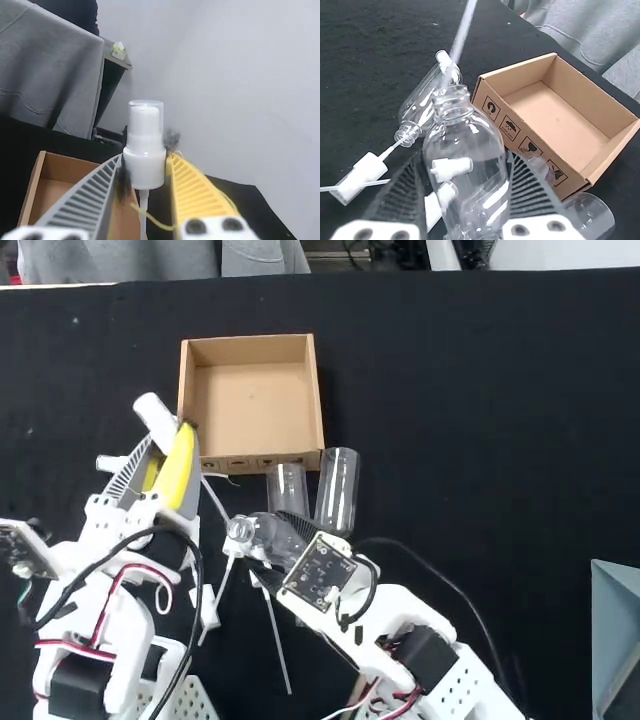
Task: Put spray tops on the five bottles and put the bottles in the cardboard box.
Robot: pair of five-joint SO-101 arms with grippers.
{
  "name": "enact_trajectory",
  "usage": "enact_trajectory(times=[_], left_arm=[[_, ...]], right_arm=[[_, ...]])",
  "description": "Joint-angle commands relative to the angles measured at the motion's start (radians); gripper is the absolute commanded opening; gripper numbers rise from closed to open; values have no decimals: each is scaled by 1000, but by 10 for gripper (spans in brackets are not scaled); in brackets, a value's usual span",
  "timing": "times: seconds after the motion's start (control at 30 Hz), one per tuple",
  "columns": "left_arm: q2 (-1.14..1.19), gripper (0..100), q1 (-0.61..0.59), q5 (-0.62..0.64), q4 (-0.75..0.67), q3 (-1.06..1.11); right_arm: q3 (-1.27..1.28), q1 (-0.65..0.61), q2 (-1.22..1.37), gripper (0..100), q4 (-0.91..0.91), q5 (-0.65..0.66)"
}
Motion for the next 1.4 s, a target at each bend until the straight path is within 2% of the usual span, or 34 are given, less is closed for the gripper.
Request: enact_trajectory(times=[0.0, 0.7, 0.93, 1.1, 1.3, 1.37], left_arm=[[3, 28, 5, -11, -49, -12], [-3, 28, 15, -14, -48, 65], [-3, 28, 18, -49, -48, 65], [-5, 28, 18, -51, -48, 65], [-5, 28, 114, -92, -23, 64], [-5, 28, 137, -112, -20, 65]], right_arm=[[-5, -20, -91, 25, -20, 6], [-10, -12, -91, 25, -26, 2], [-16, -11, -91, 26, -37, -60], [-7, 58, -91, 25, -78, -61], [-7, 63, -93, 26, -77, -64], [-7, 60, -93, 26, -78, -112]])
